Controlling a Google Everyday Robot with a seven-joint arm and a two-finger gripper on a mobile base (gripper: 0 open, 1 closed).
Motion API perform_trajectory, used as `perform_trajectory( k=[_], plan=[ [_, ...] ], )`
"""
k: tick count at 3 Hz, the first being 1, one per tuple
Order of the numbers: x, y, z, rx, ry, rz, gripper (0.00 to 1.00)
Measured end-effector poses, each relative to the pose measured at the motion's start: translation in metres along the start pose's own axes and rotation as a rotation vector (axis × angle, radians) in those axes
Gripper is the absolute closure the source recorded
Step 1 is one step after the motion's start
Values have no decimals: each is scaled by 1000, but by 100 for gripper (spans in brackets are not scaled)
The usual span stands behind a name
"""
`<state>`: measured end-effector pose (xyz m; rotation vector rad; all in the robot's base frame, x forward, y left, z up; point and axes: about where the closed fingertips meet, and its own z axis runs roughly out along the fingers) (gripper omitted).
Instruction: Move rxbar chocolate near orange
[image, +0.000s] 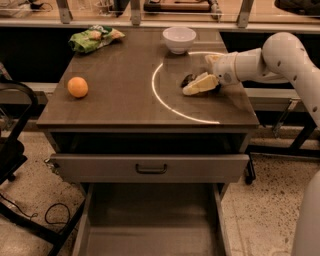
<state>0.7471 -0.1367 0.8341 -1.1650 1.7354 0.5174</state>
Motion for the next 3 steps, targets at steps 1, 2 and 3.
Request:
perform_trajectory(
  k=[1, 2, 3],
  plan=[
    [-1, 1, 0, -2, 6, 0, 0],
    [-7, 3, -13, 6, 35, 17, 0],
    [-15, 9, -45, 4, 83, 76, 0]
  ],
)
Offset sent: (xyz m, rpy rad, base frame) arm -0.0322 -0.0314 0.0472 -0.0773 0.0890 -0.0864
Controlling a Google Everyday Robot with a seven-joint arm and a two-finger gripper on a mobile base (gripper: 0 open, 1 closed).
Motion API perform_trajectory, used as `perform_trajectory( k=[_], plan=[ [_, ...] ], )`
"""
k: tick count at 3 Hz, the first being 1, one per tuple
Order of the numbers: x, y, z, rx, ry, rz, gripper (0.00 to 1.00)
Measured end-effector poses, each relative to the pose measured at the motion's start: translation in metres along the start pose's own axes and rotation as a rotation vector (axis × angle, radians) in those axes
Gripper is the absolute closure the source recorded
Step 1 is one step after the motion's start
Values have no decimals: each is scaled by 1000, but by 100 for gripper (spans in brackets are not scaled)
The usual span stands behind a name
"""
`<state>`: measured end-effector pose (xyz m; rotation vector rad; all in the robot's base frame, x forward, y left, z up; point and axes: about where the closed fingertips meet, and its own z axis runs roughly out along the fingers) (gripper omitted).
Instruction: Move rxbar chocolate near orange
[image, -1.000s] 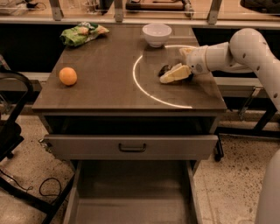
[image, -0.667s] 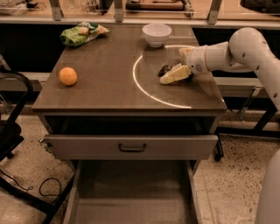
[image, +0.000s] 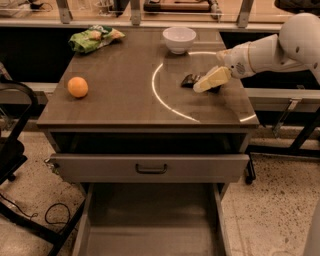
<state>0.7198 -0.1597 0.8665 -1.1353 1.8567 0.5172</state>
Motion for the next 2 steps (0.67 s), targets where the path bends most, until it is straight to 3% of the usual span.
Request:
perform_trajectory(
  k=[1, 2],
  plan=[
    [0, 0, 0, -1, 0, 0, 0],
    [18, -9, 5, -6, -1, 39, 0]
  ],
)
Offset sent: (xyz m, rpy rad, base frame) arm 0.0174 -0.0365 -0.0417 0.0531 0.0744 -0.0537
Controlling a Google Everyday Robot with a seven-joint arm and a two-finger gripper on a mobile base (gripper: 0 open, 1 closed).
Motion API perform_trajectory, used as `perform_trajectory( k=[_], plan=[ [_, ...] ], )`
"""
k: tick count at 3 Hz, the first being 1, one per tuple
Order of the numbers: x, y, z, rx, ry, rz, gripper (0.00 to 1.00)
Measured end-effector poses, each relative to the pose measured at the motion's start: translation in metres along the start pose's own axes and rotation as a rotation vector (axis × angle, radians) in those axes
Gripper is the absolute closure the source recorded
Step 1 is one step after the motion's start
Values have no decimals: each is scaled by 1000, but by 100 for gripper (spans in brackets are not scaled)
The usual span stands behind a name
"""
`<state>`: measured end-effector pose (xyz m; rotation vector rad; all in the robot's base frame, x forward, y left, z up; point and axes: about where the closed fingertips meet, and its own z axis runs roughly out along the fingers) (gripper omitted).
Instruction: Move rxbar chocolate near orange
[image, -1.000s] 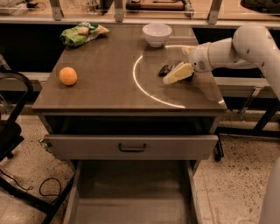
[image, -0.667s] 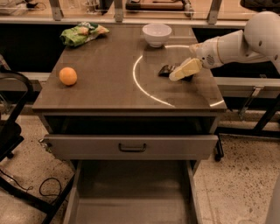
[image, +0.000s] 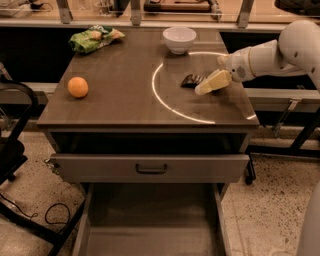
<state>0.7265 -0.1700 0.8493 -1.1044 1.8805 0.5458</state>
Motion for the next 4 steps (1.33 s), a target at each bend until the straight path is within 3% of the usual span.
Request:
perform_trajectory(
  k=[1, 2, 4],
  plan=[
    [37, -9, 8, 1, 3, 50, 3],
    [41, -10, 8, 8, 8, 56, 25],
    [28, -11, -1, 7, 8, 56, 72]
  ],
)
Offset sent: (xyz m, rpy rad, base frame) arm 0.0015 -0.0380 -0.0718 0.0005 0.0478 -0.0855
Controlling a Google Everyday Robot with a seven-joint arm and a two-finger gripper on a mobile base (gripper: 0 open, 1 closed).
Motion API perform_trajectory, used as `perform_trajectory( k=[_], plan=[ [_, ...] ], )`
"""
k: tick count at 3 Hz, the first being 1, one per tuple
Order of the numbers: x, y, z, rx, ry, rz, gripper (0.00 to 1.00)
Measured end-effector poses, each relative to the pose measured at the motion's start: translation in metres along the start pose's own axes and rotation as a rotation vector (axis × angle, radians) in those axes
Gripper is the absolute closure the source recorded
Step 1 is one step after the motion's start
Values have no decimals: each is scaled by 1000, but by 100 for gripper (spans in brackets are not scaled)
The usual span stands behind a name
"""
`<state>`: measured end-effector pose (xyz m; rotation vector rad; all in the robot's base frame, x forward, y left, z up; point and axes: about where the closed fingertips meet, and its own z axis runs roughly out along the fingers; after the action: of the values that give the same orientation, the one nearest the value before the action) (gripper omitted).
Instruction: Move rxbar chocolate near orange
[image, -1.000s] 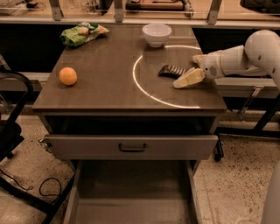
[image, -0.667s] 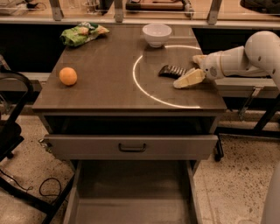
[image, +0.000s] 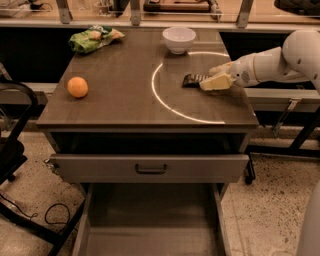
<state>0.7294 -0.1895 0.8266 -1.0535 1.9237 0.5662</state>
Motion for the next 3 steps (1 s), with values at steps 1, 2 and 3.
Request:
perform_trajectory(
  k=[1, 2, 3],
  plan=[
    [-5, 0, -3, 0, 0, 0, 95],
    [-5, 0, -3, 0, 0, 0, 100],
    [-5, 0, -3, 0, 0, 0, 100]
  ],
)
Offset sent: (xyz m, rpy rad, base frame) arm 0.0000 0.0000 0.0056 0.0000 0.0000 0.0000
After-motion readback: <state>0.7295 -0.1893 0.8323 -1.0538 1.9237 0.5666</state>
